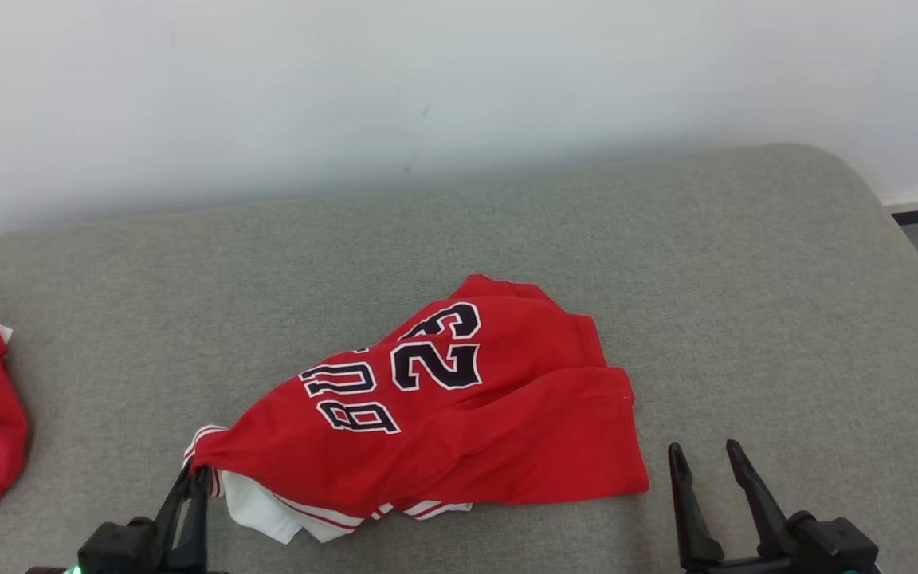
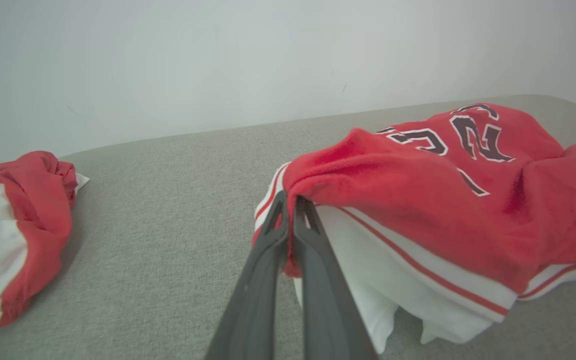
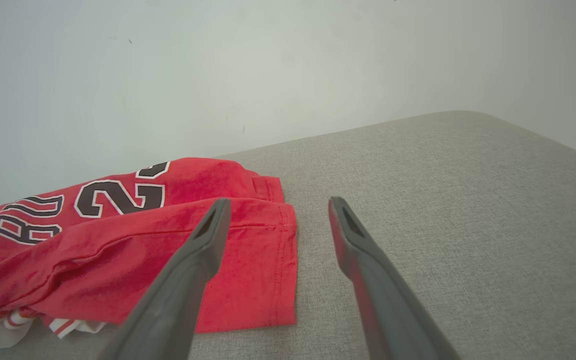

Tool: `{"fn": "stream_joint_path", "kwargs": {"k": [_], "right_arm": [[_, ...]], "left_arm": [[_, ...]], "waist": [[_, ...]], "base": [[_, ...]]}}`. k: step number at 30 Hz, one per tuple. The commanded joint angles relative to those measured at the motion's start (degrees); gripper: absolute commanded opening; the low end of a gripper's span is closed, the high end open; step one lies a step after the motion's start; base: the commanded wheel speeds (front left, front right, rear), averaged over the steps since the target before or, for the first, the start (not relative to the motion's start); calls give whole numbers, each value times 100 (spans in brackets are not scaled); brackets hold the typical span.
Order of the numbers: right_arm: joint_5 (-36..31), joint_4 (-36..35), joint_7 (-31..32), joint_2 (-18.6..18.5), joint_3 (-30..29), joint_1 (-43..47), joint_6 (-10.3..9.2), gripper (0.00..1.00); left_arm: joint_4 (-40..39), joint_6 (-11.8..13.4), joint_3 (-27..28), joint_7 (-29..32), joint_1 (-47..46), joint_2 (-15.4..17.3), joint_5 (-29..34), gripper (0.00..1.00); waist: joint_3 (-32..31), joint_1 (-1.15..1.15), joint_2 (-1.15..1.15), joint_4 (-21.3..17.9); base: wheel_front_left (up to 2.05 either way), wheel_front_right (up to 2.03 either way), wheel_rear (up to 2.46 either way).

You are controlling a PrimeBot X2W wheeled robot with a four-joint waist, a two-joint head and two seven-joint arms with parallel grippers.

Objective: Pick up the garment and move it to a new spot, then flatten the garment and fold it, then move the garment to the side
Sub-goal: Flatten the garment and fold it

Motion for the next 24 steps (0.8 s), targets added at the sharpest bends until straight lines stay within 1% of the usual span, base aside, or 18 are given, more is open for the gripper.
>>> {"fn": "stream_joint_path", "kwargs": {"k": [1, 4, 7, 10, 14, 16, 19, 24], "right_arm": [[-40, -2, -4, 4, -46, 49, -13, 100], [-60, 1, -3, 8, -65, 125, -13, 100], [-65, -11, -3, 5, -52, 129, -13, 100], [-68, -24, -3, 7, -15, 91, -13, 100], [-103, -37, -3, 4, -17, 76, -13, 100], [-115, -31, -3, 5, -11, 65, -13, 100], [-152, -25, -3, 5, 8, 17, -12, 100], [-210, -40, -3, 7, 22, -100, -13, 100]], "left_arm": [[8, 48, -6, -83, -57, -45, 35, 100], [27, 99, 27, -195, -116, -168, 52, 100], [126, 120, 64, -222, 13, -240, -5, 100], [331, 92, 107, -235, 176, -340, -69, 100], [617, -4, 4, -234, 287, -506, -57, 100], [689, -8, -9, -235, 273, -544, -57, 100], [936, -83, 10, -236, 104, -643, -92, 100], [1410, -201, 61, -236, -238, -743, -48, 100]], "waist": [[-55, 1, 0, 70], [-127, 1, 0, 255], [-153, 1, 0, 381], [-144, 1, 0, 445], [-92, 1, 0, 505], [-79, 1, 0, 508], [-24, 1, 0, 459], [107, 1, 0, 190]], "base": [[0, 0, 0], [0, 0, 0], [0, 0, 0], [0, 0, 0], [0, 0, 0], [0, 0, 0], [0, 0, 0], [0, 0, 0]]}}
